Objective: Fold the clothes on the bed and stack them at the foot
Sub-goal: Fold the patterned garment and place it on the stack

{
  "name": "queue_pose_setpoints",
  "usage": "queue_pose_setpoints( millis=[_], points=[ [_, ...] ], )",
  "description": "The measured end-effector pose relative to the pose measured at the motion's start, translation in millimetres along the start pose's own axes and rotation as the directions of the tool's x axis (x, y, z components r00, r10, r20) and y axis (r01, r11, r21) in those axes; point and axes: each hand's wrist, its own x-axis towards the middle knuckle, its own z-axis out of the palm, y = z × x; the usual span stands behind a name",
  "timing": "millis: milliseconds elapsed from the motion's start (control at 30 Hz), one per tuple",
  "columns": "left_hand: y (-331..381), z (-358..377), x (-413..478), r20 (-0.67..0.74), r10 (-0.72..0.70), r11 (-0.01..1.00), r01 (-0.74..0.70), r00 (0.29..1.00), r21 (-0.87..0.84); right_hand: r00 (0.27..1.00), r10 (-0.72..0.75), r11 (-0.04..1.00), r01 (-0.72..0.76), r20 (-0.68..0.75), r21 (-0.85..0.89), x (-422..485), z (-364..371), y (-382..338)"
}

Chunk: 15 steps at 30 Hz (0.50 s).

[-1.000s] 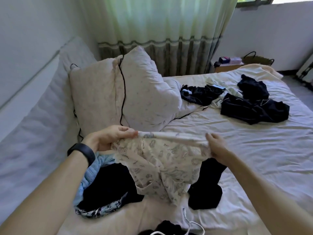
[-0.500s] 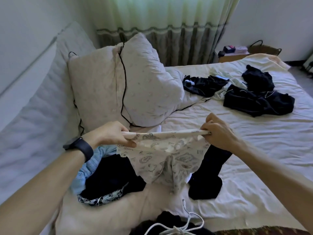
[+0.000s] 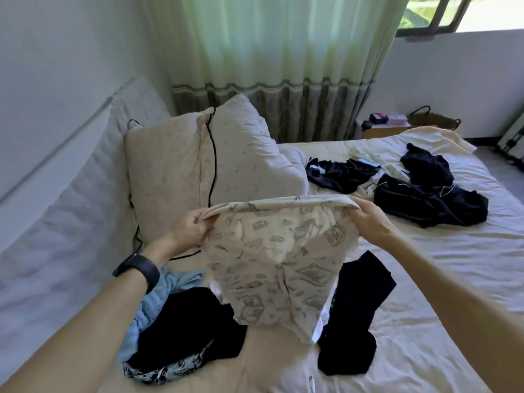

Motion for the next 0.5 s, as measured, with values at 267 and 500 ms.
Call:
queue_pose_setpoints(
  millis=[267,500],
  points=[
    [8,-43,15,-0.172,0.202,0.922,-0.128,0.964,0.365,0.989,-0.015,1.000,0.018,-0.147,0.022,-1,-20,-23],
    [0,-67,12,-0.209,0.297,0.900,-0.200,0.932,0.388,0.993,0.086,0.993,-0.092,-0.075,-0.076,-23,-2,-21]
  ],
)
